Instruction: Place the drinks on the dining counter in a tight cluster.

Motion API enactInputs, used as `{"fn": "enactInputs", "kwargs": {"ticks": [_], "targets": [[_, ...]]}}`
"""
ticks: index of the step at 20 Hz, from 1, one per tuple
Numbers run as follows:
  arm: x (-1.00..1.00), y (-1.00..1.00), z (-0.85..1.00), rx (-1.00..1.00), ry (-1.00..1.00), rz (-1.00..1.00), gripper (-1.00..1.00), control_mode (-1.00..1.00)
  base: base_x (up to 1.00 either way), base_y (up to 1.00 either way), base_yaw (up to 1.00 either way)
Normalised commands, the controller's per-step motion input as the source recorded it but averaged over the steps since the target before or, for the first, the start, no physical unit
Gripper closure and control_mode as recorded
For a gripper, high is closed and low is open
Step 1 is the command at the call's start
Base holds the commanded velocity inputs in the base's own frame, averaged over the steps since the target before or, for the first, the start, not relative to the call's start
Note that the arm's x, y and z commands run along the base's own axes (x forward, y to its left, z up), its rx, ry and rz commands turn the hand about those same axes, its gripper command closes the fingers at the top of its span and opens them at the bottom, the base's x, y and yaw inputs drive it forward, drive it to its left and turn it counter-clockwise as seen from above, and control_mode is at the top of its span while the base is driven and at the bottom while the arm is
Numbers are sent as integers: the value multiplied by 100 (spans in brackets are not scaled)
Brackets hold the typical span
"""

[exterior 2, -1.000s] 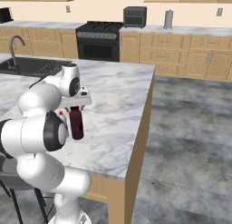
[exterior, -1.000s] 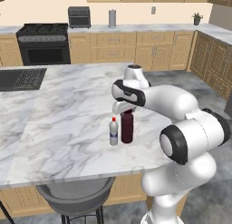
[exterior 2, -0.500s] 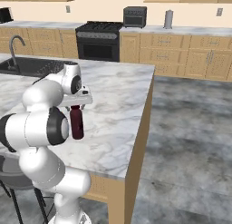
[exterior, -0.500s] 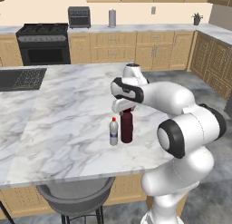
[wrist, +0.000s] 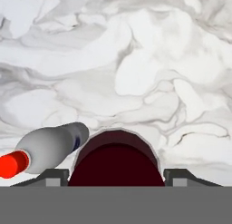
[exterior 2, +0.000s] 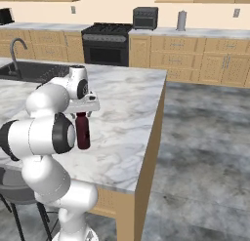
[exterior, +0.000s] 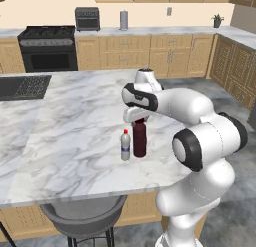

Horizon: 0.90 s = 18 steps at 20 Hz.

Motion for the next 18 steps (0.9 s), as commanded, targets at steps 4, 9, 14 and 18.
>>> {"fn": "enactInputs", "kwargs": {"ticks": [4,9,14,18], "targets": [[-23,0,0,0,0,0,100,-100,0,0,0],[-18,0,-2,0,-2,0,100,-100,0,0,0],[0,0,-13,0,-8,0,100,-100,0,0,0],[0,0,-14,0,-3,0,100,-100,0,0,0]]}}
